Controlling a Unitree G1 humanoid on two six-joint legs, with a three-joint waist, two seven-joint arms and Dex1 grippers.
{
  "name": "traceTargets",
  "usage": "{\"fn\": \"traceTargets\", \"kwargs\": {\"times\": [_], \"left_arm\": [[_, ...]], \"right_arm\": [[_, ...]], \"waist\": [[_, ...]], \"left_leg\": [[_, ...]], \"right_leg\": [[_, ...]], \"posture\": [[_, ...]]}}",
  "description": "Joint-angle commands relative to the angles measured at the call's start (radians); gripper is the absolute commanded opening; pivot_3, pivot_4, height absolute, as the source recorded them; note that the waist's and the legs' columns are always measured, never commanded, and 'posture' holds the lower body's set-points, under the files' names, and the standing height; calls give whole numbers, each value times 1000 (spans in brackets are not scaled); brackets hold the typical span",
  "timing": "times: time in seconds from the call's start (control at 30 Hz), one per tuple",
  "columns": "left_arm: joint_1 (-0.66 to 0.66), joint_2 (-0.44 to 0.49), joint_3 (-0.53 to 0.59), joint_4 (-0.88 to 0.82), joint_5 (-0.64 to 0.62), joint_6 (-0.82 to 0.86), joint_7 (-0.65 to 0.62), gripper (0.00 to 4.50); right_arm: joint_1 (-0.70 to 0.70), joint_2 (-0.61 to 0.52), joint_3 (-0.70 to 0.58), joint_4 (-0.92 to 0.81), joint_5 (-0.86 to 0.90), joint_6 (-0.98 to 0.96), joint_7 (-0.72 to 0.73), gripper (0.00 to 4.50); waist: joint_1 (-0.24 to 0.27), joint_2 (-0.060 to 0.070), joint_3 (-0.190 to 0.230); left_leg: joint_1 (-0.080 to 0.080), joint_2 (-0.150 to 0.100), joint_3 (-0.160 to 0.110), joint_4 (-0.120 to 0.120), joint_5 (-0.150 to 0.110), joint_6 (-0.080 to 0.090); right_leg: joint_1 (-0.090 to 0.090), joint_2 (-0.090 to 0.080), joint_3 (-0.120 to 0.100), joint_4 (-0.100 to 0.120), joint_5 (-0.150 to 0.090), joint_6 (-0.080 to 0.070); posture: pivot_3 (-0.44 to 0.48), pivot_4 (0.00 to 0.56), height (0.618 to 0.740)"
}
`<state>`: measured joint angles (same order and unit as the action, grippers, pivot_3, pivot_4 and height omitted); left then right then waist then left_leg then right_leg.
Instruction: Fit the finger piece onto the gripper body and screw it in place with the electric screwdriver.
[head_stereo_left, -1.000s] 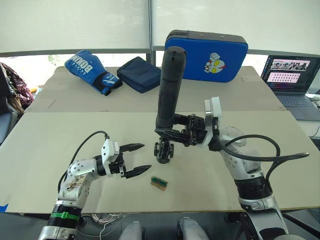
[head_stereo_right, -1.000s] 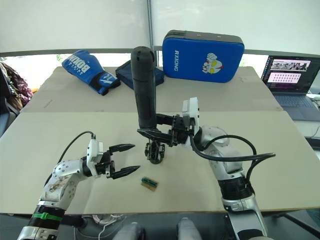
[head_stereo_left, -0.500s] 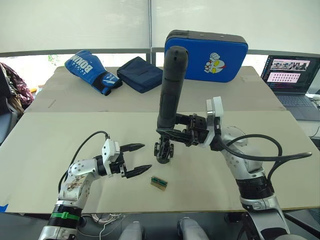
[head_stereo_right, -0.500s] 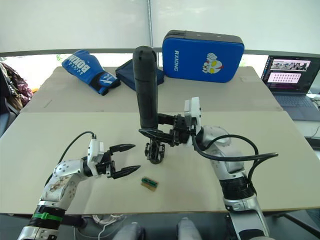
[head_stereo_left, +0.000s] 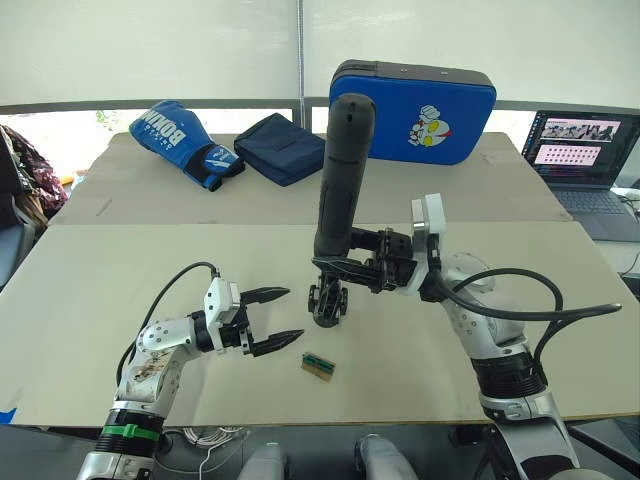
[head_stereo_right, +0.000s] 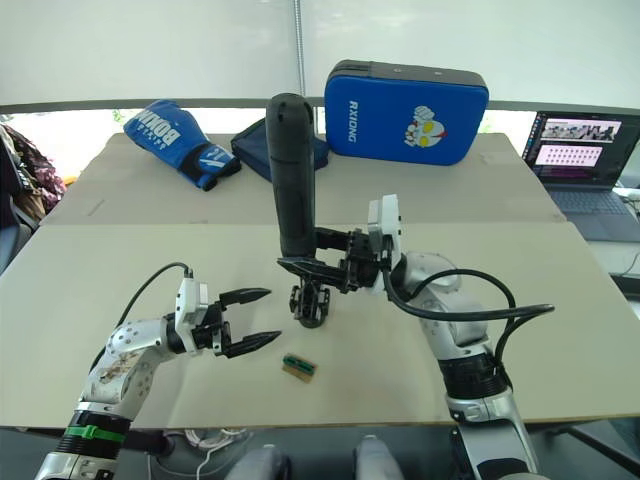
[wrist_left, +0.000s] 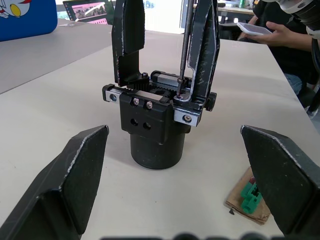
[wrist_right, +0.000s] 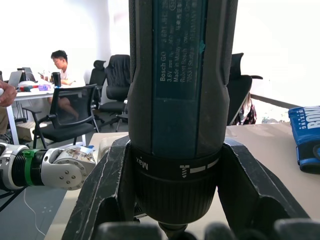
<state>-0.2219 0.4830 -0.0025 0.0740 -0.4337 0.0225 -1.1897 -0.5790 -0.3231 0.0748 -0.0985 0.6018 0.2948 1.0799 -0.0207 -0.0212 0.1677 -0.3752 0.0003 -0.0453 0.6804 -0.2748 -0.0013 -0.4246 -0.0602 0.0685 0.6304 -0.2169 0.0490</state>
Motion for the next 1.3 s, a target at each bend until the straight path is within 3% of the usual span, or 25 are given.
{"fn": "traceTargets", "kwargs": {"times": [0.03, 1.3], "left_arm": [[6, 1, 0, -31, -8, -14, -4, 4500], [12, -7, -4, -45, -4, -2, 15, 4500]], "right_arm": [[-16, 10, -8, -23, 12, -13, 3, 1889], [-26, 32, 10, 10, -14, -19, 4, 1889]], "waist": [[0, 0, 0], [-1, 0, 0]], "left_leg": [[0, 0, 0, 0, 0, 0], [1, 0, -1, 0, 0, 0]], "right_leg": [[0, 0, 0, 0, 0, 0], [0, 0, 0, 0, 0, 0]], "posture": [[0, 150, 740], [0, 150, 740]]}}
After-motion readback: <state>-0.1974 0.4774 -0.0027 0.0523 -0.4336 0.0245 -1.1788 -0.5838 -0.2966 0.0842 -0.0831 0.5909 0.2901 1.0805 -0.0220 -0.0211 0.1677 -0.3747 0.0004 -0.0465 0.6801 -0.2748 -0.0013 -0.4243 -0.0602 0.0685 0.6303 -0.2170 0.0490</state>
